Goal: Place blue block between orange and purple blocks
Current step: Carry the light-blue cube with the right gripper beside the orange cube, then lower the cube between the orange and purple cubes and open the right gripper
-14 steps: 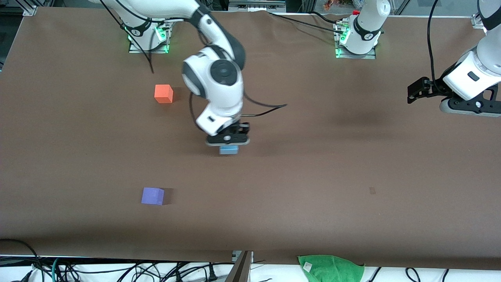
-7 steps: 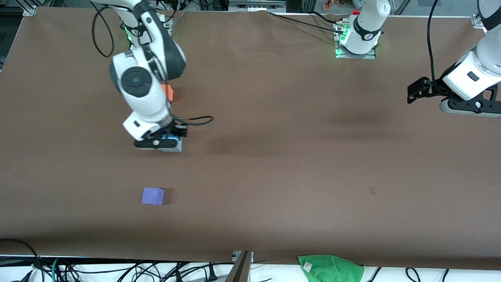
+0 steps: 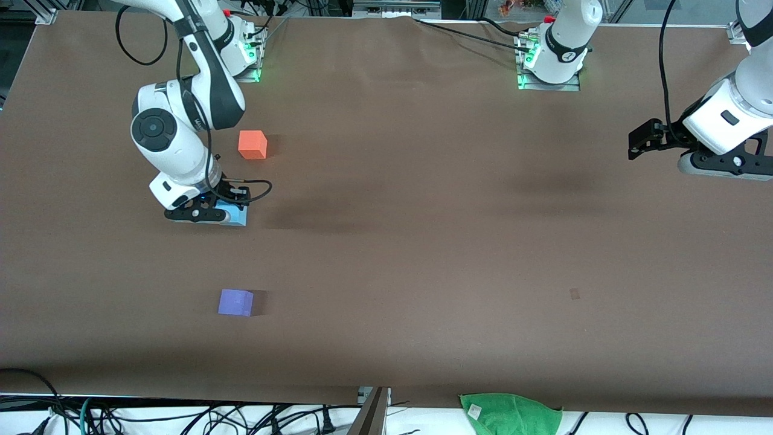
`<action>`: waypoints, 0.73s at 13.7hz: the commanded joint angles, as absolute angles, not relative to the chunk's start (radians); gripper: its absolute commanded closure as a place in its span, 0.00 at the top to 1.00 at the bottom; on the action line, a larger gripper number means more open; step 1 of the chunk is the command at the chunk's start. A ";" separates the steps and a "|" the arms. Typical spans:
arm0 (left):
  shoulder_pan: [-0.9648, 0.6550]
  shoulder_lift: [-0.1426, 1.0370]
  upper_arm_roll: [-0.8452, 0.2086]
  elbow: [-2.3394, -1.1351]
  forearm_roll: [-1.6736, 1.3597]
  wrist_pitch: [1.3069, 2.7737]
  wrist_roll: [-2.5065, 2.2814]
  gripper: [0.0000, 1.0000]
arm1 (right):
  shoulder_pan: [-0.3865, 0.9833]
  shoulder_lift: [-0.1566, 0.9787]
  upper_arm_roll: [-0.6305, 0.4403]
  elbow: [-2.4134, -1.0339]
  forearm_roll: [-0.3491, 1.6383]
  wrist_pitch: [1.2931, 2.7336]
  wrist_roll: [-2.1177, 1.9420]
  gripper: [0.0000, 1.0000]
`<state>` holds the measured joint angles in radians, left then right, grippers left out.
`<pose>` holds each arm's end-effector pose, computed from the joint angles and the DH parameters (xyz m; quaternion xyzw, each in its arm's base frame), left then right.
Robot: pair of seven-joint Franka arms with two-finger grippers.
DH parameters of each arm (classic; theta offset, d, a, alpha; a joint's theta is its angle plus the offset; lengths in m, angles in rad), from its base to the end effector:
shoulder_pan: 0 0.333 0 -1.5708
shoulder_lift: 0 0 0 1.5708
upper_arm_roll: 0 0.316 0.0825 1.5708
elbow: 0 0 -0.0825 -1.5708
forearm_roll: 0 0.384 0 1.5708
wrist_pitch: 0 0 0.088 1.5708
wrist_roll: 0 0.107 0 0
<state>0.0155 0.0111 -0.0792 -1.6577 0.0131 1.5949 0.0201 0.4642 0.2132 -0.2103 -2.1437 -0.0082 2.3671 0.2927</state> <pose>0.5551 -0.0338 0.5794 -0.9984 0.0423 0.0368 0.0069 0.5479 0.1436 0.3075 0.9996 -0.0140 0.0138 0.0220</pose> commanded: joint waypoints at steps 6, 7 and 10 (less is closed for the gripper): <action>0.012 0.025 -0.077 -1.628 0.005 1.575 0.029 1.00 | 0.466 0.210 -0.216 -2.315 0.057 2.586 0.256 0.25; 0.012 0.025 -0.077 -1.628 0.005 1.575 0.029 1.00 | 0.466 0.215 -0.216 -2.327 0.058 2.605 0.255 0.25; 0.012 0.025 -0.077 -1.628 0.005 1.575 0.029 1.00 | 0.466 0.225 -0.216 -2.367 0.058 2.678 0.221 0.27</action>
